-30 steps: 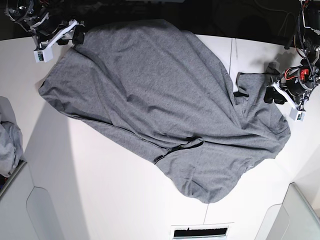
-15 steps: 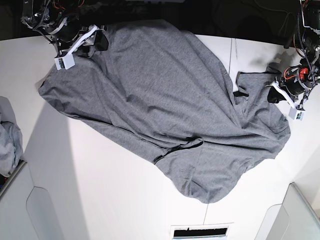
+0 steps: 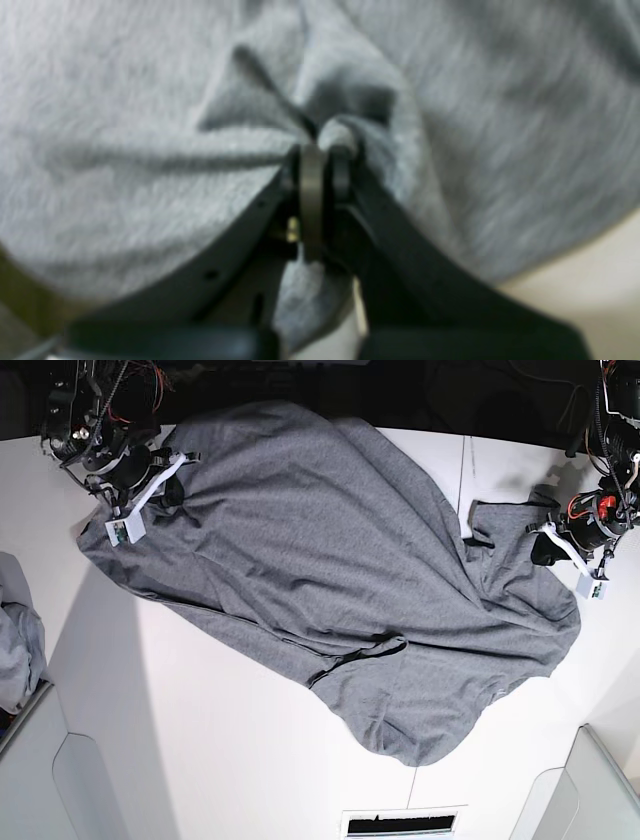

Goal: Layout the t-shirt on the table in an organized manner, then fold the t-shirt properly
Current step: 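Release the shirt and regrasp its edges with both grippers, then pull the shirt edges apart with both grippers to flatten it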

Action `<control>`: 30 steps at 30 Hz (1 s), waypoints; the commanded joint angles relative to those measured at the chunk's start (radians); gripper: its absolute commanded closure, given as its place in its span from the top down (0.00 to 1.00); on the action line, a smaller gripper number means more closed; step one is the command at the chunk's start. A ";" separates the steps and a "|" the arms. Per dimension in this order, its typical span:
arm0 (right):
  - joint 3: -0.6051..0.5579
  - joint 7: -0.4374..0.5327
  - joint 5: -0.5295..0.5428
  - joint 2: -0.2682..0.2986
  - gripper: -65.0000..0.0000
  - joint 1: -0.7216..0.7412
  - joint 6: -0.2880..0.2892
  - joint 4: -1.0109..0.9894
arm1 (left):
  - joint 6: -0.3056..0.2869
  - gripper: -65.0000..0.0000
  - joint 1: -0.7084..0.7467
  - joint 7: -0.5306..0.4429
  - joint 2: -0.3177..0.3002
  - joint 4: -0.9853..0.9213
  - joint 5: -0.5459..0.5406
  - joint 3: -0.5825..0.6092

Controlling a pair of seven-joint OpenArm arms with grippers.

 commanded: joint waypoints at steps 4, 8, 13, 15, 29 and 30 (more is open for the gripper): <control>0.002 0.065 -0.027 0.036 0.00 0.145 0.000 -0.107 | -0.008 0.06 -0.009 -0.007 -0.020 0.012 -0.064 -0.005; 0.002 0.073 -0.034 0.071 0.00 0.300 0.008 -0.236 | -0.014 0.06 -0.014 0.006 -0.020 0.012 -0.079 -0.005; 0.002 -0.042 0.045 0.078 0.32 0.394 0.000 -0.259 | -0.026 0.06 -0.033 0.012 -0.019 0.012 -0.079 -0.005; 0.002 -0.113 0.116 0.077 0.47 0.396 0.001 -0.243 | -0.026 0.06 -0.039 0.013 -0.020 0.012 -0.079 -0.005; 0.137 -0.204 0.222 0.077 0.47 -0.026 0.015 0.183 | -0.126 0.48 -0.036 0.167 -0.056 0.031 -0.229 -0.008; 0.151 -0.204 0.227 0.077 0.47 -0.057 0.015 0.193 | -0.138 0.48 -0.032 0.170 -0.064 0.036 -0.254 -0.015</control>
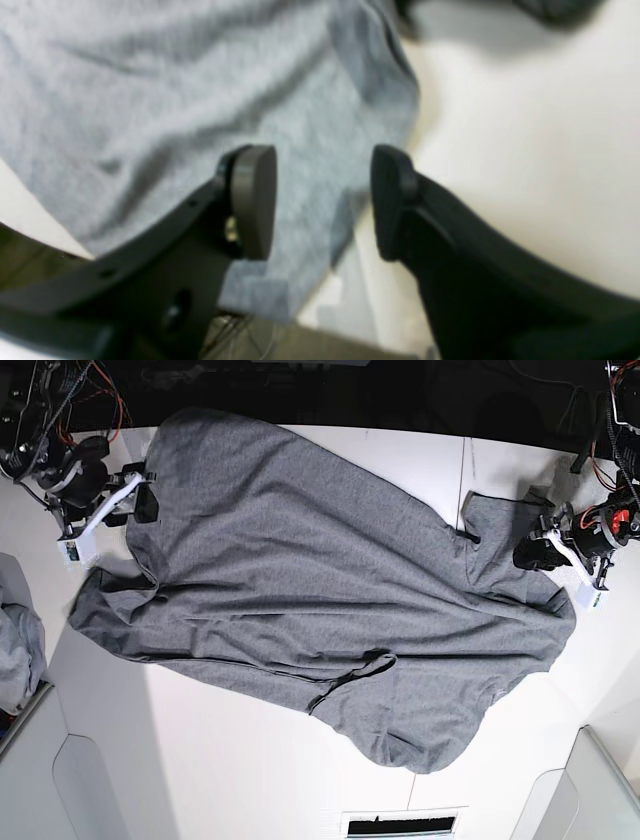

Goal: Layout the t-shirt on the table in an organized manner, then fold the t-shirt properly
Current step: 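Pull the shirt edges apart with both grippers to flatten it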

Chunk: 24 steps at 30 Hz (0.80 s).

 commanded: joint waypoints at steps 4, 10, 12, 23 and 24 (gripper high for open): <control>0.030 0.013 0.069 0.008 0.47 -0.116 0.025 0.026 | -0.011 0.48 -0.014 -0.013 -0.042 0.020 -0.038 -0.089; 0.030 0.053 0.053 0.005 0.47 -0.204 0.031 0.026 | -0.006 0.48 -0.014 -0.029 -0.038 0.006 0.032 -0.138; 0.029 0.053 0.049 0.002 0.47 -0.205 0.031 0.024 | 0.005 0.48 -0.014 -0.059 -0.032 -0.008 0.067 -0.131; 0.005 0.069 0.064 -0.017 0.47 -0.168 0.032 -0.080 | 0.080 0.53 -0.021 -0.148 -0.030 -0.085 0.173 -0.122; 0.004 0.069 0.073 -0.018 0.47 -0.166 0.037 -0.087 | 0.080 0.53 -0.020 -0.143 -0.030 -0.085 0.173 -0.114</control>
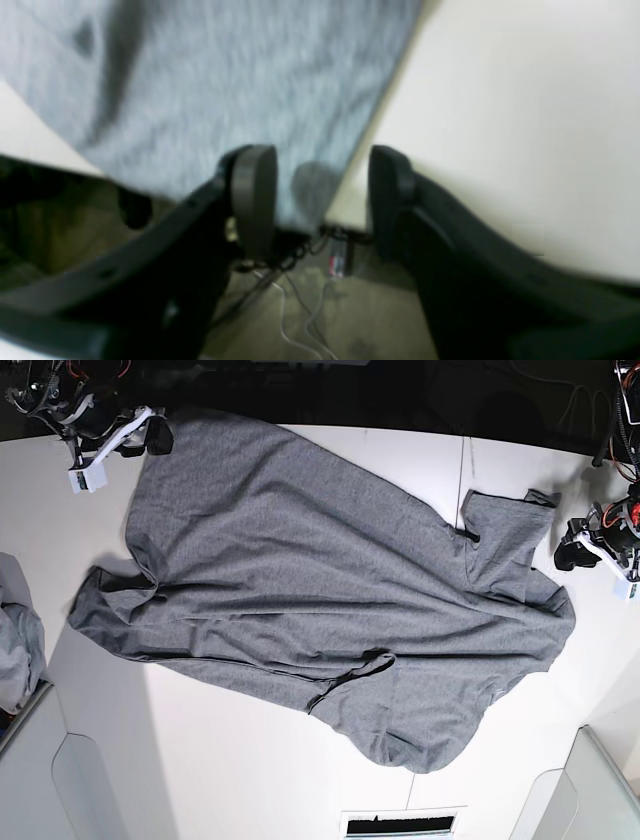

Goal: Layout the t-shirt on the table in an organized manner, then fold the t-shirt properly
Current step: 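Pull the shirt edges apart with both grippers to flatten it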

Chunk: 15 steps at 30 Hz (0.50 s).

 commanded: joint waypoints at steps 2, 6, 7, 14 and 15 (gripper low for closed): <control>-0.008 -0.005 0.008 0.000 0.47 -0.006 0.020 -0.001 | -0.007 0.53 -0.013 -0.003 -0.018 0.012 -0.014 0.025; -0.039 -0.005 0.007 -0.043 0.47 -0.006 0.033 -0.001 | -0.007 0.53 -0.013 0.003 -0.006 0.013 -0.010 0.119; -0.051 -0.005 0.006 -0.052 0.47 -0.006 0.032 -0.001 | -0.008 0.53 -0.013 0.006 -0.001 0.013 -0.001 0.144; -0.095 0.001 -0.005 -0.075 0.38 -0.006 0.025 0.000 | -0.009 0.32 -0.005 0.009 0.023 0.013 0.064 0.249; -0.095 0.007 -0.005 -0.075 0.29 -0.005 0.026 0.000 | -0.011 0.18 -0.005 0.006 0.023 0.013 0.064 0.251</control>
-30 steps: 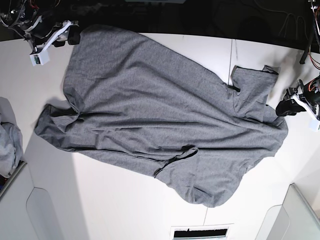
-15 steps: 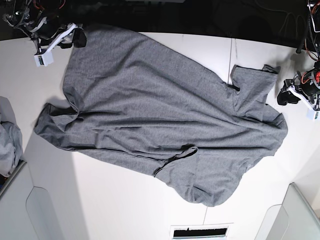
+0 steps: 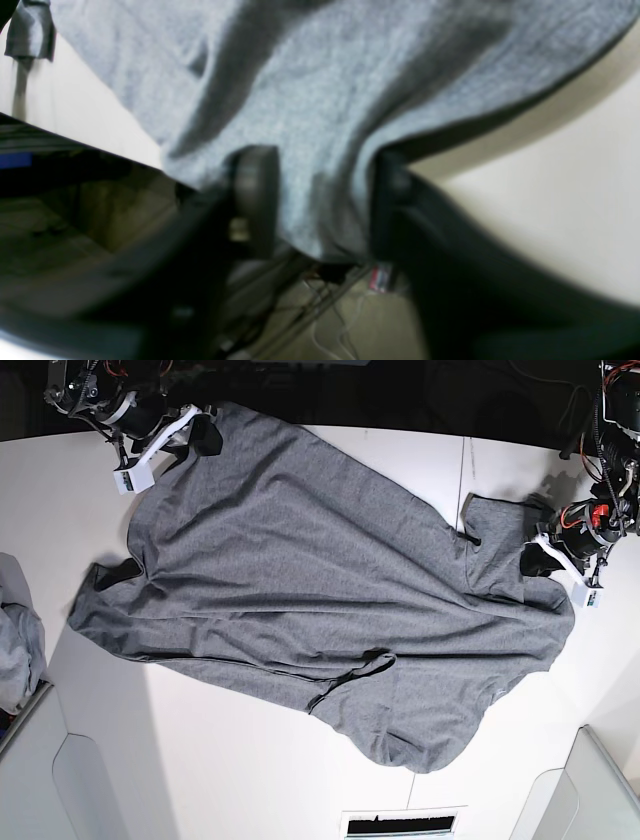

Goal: Layout the t-shirt on the table in an organized manner, then fold the t-shirt properly
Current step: 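Pull the shirt edges apart with both grippers to flatten it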

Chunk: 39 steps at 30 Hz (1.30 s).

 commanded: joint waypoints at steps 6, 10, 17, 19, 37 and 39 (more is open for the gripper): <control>0.002 0.005 -0.004 0.008 0.00 0.024 0.030 0.013 | 0.001 0.00 0.003 0.007 -0.010 0.002 0.008 -0.008; 0.002 0.001 0.013 0.008 0.00 0.022 0.057 0.064 | 0.000 0.00 0.003 0.037 -0.012 0.026 -0.102 -0.111; 0.003 -0.010 0.015 0.011 0.00 -0.049 0.058 0.243 | -0.106 0.00 0.016 0.164 -0.033 0.096 -0.356 -0.327; 0.003 -0.010 0.014 0.011 0.00 -0.070 0.058 0.293 | -0.106 0.00 0.032 0.171 -0.051 0.124 -0.401 -0.353; 0.003 -0.010 -0.079 0.011 0.35 -0.098 0.004 0.328 | -0.106 0.37 0.070 0.285 -0.056 0.188 -0.371 -0.377; 0.006 -0.005 -0.083 0.014 0.51 -0.095 -0.006 0.328 | -0.106 0.37 0.070 0.285 -0.056 0.188 -0.372 -0.377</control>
